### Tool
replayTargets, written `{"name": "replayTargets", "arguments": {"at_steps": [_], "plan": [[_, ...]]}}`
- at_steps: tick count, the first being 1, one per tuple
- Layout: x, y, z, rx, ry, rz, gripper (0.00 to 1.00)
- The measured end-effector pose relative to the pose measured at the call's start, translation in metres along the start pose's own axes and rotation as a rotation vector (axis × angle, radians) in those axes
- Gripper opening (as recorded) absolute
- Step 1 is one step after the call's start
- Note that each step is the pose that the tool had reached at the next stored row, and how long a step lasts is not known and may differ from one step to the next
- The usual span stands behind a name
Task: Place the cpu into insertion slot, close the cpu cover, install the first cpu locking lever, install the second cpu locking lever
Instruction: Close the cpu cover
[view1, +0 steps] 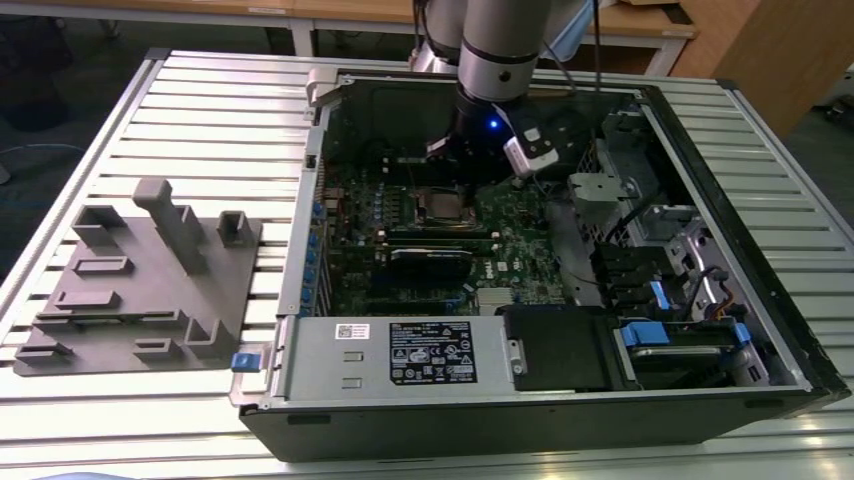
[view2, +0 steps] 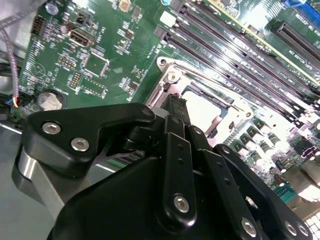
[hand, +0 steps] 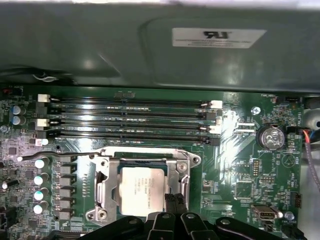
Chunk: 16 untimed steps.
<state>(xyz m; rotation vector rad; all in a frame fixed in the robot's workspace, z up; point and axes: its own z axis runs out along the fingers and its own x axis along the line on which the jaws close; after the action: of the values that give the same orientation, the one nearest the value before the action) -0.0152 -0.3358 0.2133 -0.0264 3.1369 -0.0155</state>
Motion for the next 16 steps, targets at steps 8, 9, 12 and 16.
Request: {"name": "replayTargets", "arguments": {"at_steps": [8, 9, 12, 16], "plan": [[0.0164, 0.0003, 0.0028, 0.0001, 0.0, 0.002, 0.11], [0.0188, 0.0004, 0.003, -0.0002, 0.0, 0.002, 0.11], [0.0241, 0.0004, 0.003, 0.0001, 0.0, 0.003, 0.11], [0.0244, 0.0004, 0.003, 0.0001, 0.0, 0.003, 0.11]]}}
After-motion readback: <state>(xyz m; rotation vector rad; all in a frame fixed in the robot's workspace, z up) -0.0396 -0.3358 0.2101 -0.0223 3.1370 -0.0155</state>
